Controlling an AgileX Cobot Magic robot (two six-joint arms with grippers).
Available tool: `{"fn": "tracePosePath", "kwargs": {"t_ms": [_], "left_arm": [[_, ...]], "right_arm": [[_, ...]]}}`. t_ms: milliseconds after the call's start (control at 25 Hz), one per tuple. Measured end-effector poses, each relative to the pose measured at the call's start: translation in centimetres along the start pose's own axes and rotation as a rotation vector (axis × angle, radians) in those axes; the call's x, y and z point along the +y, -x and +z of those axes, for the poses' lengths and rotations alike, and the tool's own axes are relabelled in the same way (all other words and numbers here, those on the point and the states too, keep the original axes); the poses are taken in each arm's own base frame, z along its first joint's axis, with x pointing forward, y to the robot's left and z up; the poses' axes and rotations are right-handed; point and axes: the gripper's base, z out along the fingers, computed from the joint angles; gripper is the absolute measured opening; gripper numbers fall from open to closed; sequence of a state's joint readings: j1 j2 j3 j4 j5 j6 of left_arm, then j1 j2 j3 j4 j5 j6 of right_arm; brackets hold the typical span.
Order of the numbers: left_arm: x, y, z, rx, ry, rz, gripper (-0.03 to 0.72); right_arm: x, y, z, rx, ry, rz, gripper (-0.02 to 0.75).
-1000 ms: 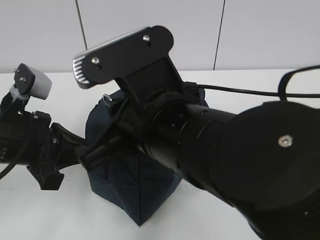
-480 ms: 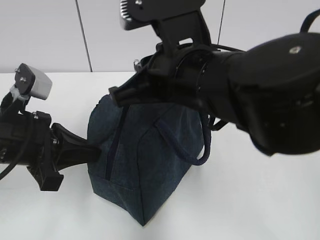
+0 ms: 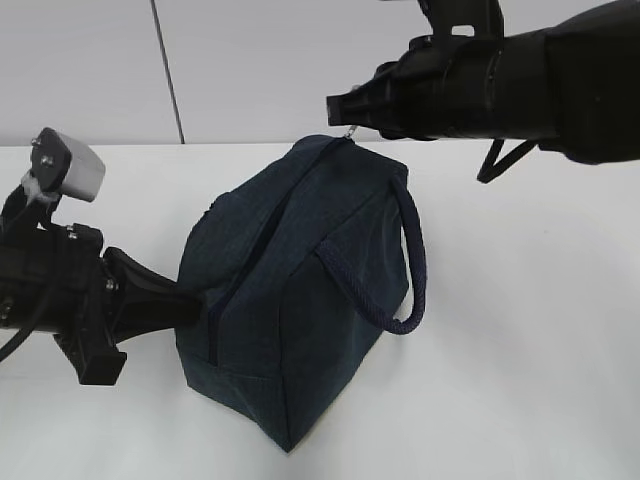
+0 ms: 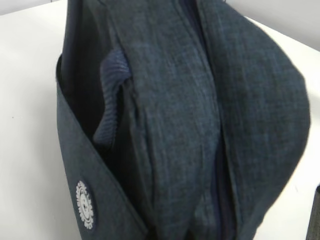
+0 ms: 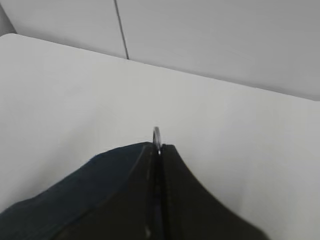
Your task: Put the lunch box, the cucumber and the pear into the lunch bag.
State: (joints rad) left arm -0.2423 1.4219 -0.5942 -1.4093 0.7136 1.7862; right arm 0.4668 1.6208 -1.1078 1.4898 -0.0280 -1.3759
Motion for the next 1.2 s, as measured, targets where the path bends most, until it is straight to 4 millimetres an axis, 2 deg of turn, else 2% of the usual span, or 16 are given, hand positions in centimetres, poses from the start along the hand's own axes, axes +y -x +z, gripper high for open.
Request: {"fn": "tracePosePath", "kwargs": {"t_ms": [240, 360, 520, 640, 840, 920, 1120, 1200], "left_arm": [[0.1, 0.0, 0.0, 0.001, 0.005, -0.002, 0.008], [0.2, 0.0, 0.0, 0.001, 0.016, -0.009, 0.008], [0.2, -0.1, 0.0, 0.004, 0.025, -0.012, 0.008], [0.2, -0.1, 0.0, 0.005, 0.025, -0.016, 0.008], [0.3, -0.1, 0.0, 0.0, 0.031, -0.028, 0.012], [0.3, -0.1, 0.0, 0.0, 0.034, -0.039, 0.049], [0.0, 0.4, -0.6, -0.025, 0.048, -0.054, 0.301], [-0.4, 0.8, -1.2, -0.039, 0.056, -0.041, 0.36]], "right_arm": [[-4.3, -1.0, 4.3, 0.067, 0.017, 0.103, 0.0], [-6.1, -2.2, 6.1, 0.103, 0.011, 0.165, 0.0], [-8.4, -4.8, 8.1, 0.167, 0.045, 0.277, 0.0], [-9.1, -6.2, 8.9, 0.202, 0.076, 0.335, 0.0], [-9.2, -6.3, 9.0, 0.202, 0.103, 0.365, 0.012], [-9.1, -6.0, 8.7, 0.194, 0.145, 0.357, 0.088], [-8.4, -3.5, 6.9, 0.128, 0.21, 0.294, 0.472], [-8.1, -2.3, 5.8, 0.1, 0.221, 0.232, 0.532]]}}
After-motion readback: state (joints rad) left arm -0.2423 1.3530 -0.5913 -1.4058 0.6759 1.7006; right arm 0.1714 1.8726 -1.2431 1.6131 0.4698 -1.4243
